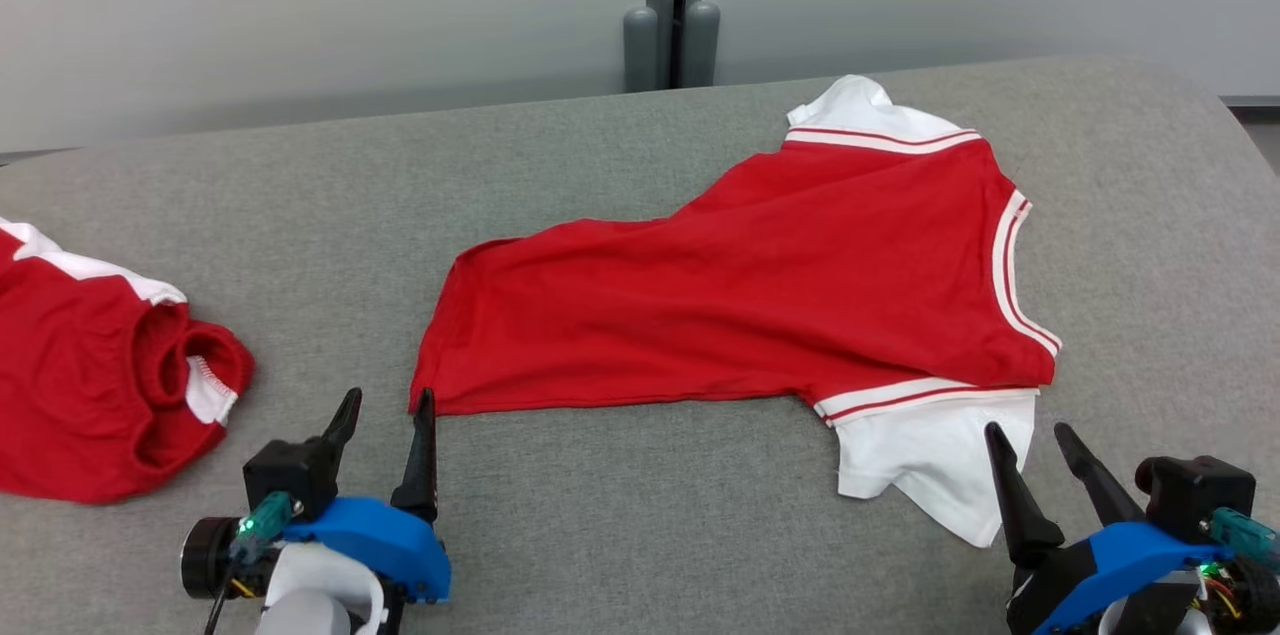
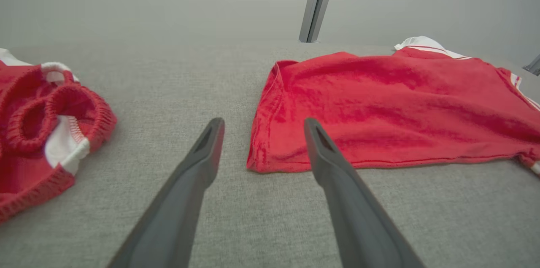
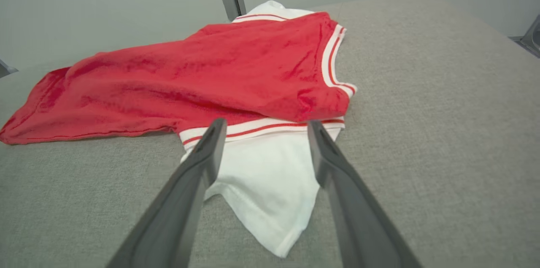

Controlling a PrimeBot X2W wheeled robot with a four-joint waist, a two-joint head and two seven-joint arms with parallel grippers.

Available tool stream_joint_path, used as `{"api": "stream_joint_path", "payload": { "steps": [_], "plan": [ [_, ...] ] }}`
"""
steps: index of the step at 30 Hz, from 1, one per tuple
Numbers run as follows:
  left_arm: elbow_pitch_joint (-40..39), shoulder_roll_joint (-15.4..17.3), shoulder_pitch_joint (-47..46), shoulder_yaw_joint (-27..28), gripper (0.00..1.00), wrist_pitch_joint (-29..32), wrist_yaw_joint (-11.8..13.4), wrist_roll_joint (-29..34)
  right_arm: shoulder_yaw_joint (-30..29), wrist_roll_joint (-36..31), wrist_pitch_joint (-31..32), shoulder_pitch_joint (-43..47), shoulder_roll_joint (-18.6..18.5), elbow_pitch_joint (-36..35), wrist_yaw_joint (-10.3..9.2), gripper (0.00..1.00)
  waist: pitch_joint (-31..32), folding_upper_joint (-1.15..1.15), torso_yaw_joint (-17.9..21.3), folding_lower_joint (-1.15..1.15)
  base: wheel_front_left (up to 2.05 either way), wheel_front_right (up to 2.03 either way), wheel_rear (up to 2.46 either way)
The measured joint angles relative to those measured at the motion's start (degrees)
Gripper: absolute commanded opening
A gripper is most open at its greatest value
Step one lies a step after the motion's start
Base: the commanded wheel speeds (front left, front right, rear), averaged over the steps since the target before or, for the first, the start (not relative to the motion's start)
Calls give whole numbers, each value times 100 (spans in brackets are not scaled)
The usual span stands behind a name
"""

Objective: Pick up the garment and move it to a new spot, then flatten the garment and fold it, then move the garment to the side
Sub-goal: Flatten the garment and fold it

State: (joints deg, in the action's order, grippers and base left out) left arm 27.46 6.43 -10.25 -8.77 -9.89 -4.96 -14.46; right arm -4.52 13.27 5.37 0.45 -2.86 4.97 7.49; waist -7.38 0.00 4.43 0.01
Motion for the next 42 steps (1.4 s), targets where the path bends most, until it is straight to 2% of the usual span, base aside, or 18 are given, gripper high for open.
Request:
{"api": "stream_joint_path", "payload": {
  "steps": [5,12,15,16,17,18,25,36,37,42],
  "plan": [
    [631,-43,-444,78,100,260,297,-12,132,52,241,-42,-2,120,0,100,-247,0,248,0,0,0,0],
    [1116,16,-734,201,100,164,499,-64,338,200,177,-138,0,293,0,100,-588,1,550,0,0,0,0],
    [1239,42,-846,226,100,145,508,-99,380,211,143,-182,1,350,0,100,-710,0,614,0,0,0,0],
    [1271,37,-871,229,95,143,542,-110,366,204,138,-203,1,370,0,100,-739,0,633,0,0,0,0],
    [1280,38,-883,244,8,120,555,-120,353,191,148,-213,0,374,0,100,-768,0,647,0,0,0,0],
    [1291,35,-887,259,0,112,559,-154,339,186,181,-211,-1,377,0,100,-796,0,657,-1,0,0,0],
    [1151,4,-848,229,0,-30,490,-256,327,309,388,-191,-2,409,0,100,-920,0,592,-1,0,0,0],
    [1035,-93,-845,-25,0,-97,291,-280,366,155,271,-699,-14,1261,-1,100,-1028,0,256,-1,0,0,0],
    [1043,-99,-845,-37,0,-99,290,-299,389,148,257,-732,-23,1301,-5,0,-1026,0,247,-1,0,0,0],
    [1081,-112,-818,-64,0,-141,257,-370,390,111,94,-815,-8,1513,0,0,-970,0,254,-1,0,0,0]
  ]
}}
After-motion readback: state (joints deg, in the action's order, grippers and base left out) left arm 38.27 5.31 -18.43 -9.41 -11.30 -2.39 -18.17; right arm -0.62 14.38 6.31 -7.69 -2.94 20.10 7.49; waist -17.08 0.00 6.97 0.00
